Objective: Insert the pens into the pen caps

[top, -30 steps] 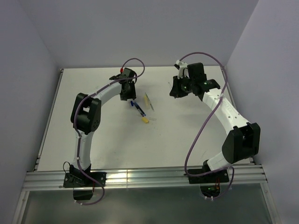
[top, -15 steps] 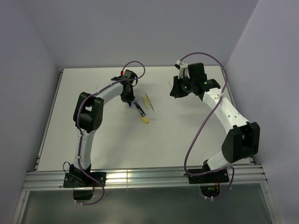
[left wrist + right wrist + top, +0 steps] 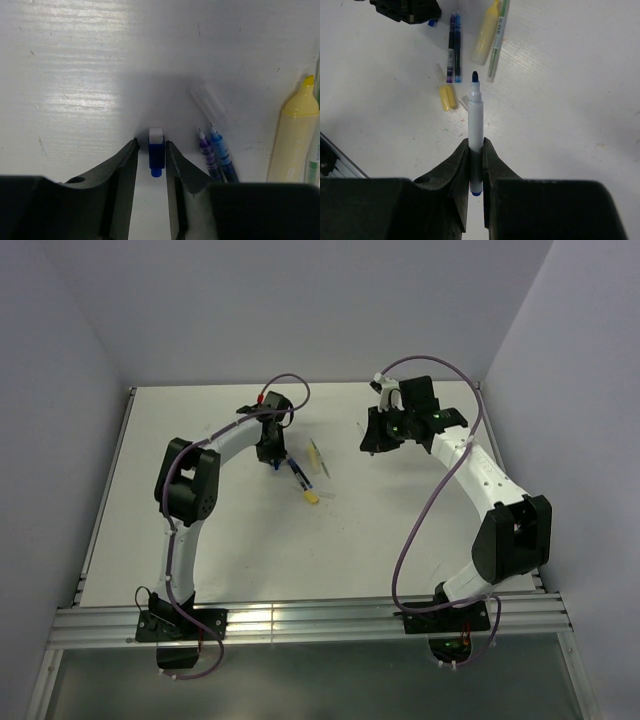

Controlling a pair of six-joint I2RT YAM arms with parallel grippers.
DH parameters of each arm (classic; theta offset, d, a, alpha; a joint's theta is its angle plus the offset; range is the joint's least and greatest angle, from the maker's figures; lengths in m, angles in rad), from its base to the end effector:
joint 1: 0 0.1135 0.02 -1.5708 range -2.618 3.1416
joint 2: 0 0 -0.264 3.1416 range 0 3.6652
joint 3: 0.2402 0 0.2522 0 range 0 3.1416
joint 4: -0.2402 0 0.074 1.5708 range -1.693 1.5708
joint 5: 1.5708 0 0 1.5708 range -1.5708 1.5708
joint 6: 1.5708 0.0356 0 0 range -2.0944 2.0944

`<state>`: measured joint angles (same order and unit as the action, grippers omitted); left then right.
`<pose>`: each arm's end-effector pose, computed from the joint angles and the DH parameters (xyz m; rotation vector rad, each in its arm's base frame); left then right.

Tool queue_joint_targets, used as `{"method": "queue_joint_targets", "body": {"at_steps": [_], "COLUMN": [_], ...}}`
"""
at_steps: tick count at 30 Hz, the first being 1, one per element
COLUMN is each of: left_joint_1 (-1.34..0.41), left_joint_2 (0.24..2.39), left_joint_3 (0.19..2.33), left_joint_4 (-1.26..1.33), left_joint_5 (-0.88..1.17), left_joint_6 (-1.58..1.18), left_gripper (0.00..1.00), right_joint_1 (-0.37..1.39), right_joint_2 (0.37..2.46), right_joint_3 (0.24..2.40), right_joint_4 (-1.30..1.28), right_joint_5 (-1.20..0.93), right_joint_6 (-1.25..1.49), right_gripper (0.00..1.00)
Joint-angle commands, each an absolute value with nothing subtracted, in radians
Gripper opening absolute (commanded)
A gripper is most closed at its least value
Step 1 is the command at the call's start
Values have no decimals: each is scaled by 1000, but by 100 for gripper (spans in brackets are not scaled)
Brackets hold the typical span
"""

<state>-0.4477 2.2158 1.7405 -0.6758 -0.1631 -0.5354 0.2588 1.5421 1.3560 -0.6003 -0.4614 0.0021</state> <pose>0.4248 -0.1976 0.1661 -0.1650 2.6905 -0.0768 0.3237 0.1021 0.3161 -0.5249 2.2915 0.6708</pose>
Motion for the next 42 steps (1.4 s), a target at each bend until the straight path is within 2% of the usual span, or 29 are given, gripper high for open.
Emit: {"method": "queue_joint_targets", "body": {"at_steps": [1, 6, 10, 14, 18, 22, 29, 33, 34, 35, 37, 38, 39, 42], "left_joint_1": [-451, -449, -453, -449, -422, -379, -304, -258, -241, -206, -172, -155, -153, -166], "left_joint_2": [2200, 2229, 2255, 2171, 1865, 1652, 1407, 1345, 1335, 1324, 1292, 1267, 1256, 1250], "left_joint_3": [1707, 1746, 1798, 1800, 1703, 1644, 1526, 1543, 1501, 1467, 1322, 1265, 1209, 1149], "left_joint_4": [-755, -764, -784, -769, -547, -387, -127, -60, -11, 181, 428, 724, 841, 954], "left_joint_5": [-138, -112, -95, -97, -101, -81, 201, 391, 461, 623, 724, 730, 709, 695], "left_joint_6": [-525, -519, -491, -476, -466, -474, -476, -599, -651, -711, -964, -1054, -1200, -1247], "left_gripper": [34, 24, 0, 0, 0, 0, 0, 0, 0, 0, 0, 0, 0, 0], "right_joint_1": [252, 252, 252, 253, 255, 262, 294, 343, 353, 368, 406, 454, 480, 558], "right_joint_2": [1549, 1543, 1537, 1520, 1476, 1437, 1419, 1355, 1359, 1394, 1423, 1445, 1454, 1486], "right_joint_3": [1413, 1437, 1447, 1491, 1534, 1551, 1537, 1445, 1443, 1456, 1495, 1512, 1531, 1574], "right_joint_4": [-626, -644, -646, -643, -624, -586, -453, -223, -134, -88, -17, -11, -11, -3], "right_joint_5": [-503, -505, -515, -514, -577, -647, -892, -885, -976, -1006, -968, -957, -947, -931], "right_joint_6": [-6, -14, -20, -46, -90, -110, -34, 126, 193, 254, 383, 391, 400, 452], "right_gripper": [0, 0, 0, 0, 0, 0, 0, 0, 0, 0, 0, 0, 0, 0]}}
